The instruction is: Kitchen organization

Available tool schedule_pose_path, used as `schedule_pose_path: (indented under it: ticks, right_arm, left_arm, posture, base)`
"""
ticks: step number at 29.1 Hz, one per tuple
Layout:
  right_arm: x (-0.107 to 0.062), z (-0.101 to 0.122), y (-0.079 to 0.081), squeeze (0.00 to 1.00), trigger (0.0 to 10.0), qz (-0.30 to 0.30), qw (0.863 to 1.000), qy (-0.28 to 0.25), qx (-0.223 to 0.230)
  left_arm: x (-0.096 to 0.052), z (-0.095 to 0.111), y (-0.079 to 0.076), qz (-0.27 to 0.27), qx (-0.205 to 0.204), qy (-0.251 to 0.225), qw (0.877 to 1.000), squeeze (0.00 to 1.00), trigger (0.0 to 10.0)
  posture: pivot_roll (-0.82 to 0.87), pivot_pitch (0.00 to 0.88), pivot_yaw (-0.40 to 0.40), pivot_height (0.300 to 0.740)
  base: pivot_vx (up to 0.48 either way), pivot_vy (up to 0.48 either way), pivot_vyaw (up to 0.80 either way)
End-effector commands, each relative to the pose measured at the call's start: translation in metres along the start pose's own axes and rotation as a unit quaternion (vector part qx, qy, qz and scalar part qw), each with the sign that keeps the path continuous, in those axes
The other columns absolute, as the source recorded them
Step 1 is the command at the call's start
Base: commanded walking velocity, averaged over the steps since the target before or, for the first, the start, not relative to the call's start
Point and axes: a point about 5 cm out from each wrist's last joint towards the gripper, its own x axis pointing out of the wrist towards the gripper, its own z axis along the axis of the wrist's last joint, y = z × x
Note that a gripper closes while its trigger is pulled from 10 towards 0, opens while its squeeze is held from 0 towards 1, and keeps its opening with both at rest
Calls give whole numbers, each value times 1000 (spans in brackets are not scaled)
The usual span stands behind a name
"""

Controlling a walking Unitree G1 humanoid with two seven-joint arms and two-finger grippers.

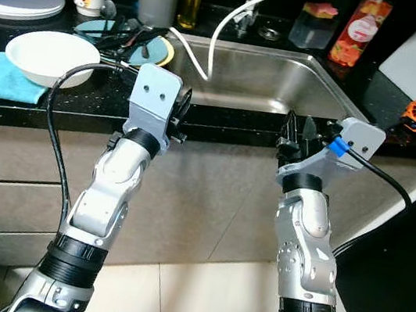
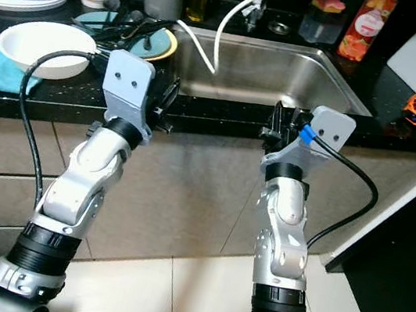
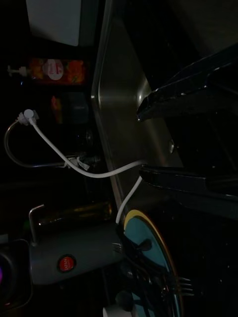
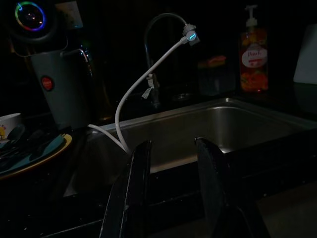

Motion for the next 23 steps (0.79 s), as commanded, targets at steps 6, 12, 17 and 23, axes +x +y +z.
schedule_pose_path:
  ticks: [6, 12, 17, 23]
  right_arm:
    - [-1, 0, -4, 0, 10000, -8, 1000, 1, -1]
    - [-1, 0, -4, 0, 10000, -8, 1000, 1, -1]
    - [-1, 0, -4, 0, 10000, -8, 1000, 2, -1]
    - [-2, -2, -5, 0, 10000, -10, 1000, 4, -4]
  left_arm:
    - [-1, -3, -1, -3, 1, 10, 1000, 0, 10000]
    - [-1, -3, -1, -3, 4, 12, 1000, 0, 10000]
    - [-1, -5, -1, -4, 6, 17, 1000, 0, 10000]
    - [-2, -8, -2, -10, 9, 26, 1000, 0, 10000]
  posture:
    - [240, 15, -90, 740]
    - [239, 16, -91, 740]
    - [239, 16, -91, 740]
    - [239, 15, -81, 740]
  base:
    - [0, 0, 0]
    - [0, 0, 0]
    - [0, 0, 0]
    - [0, 0, 0]
